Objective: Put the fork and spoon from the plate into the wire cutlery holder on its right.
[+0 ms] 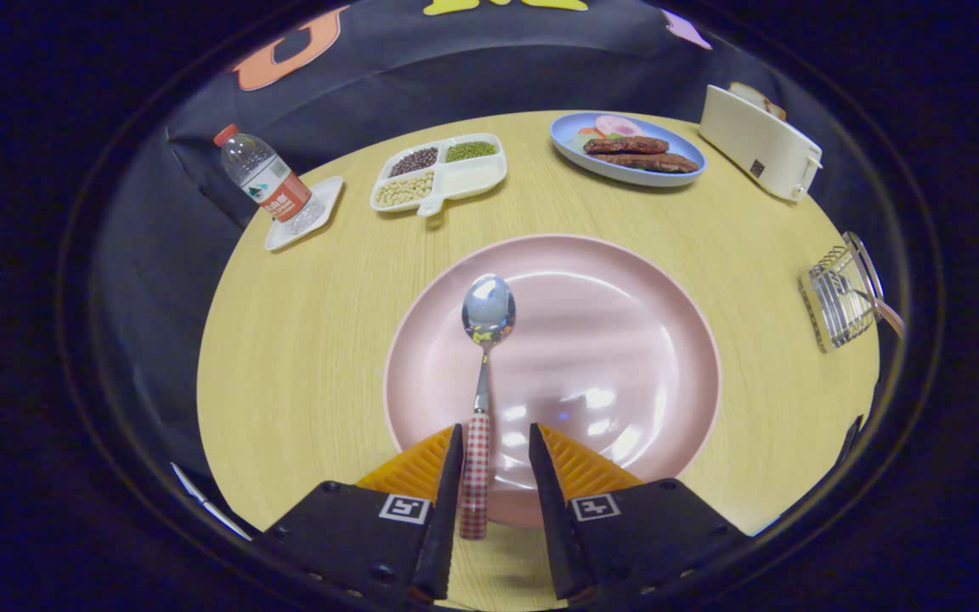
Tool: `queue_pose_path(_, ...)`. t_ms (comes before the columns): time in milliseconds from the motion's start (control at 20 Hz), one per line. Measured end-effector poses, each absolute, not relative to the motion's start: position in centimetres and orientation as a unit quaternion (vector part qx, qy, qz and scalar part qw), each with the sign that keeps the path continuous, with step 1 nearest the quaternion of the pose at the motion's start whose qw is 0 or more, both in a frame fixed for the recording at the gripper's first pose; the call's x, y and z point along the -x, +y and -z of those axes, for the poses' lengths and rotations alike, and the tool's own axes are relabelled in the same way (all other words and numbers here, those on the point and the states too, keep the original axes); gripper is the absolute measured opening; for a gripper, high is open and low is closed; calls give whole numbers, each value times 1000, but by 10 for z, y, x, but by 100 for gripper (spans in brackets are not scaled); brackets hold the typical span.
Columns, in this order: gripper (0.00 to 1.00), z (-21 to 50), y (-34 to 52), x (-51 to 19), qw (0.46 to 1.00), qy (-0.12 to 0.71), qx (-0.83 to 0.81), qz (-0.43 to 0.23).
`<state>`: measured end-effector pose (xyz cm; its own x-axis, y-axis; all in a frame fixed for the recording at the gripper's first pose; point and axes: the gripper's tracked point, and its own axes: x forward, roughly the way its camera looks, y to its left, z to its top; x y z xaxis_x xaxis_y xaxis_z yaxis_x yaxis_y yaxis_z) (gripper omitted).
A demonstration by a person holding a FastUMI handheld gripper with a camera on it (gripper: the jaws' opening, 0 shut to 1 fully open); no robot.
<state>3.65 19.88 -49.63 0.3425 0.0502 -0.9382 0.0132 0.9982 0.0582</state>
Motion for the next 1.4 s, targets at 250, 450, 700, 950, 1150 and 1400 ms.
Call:
queue_pose_path(250,13,501,193,-35,816,578,-10,-13)
queue_pose_path(450,7,491,178,-31,812,584,4,-6)
queue_pose_path(700,7,455,146,-22,816,578,12,-15)
queue_pose_path(950,7,414,90,-10,820,572,22,-16)
queue_pose_path(1150,7,386,37,-8,822,569,25,-3)
queue_pose_path(1400,7,356,-30,-9,815,579,34,1)
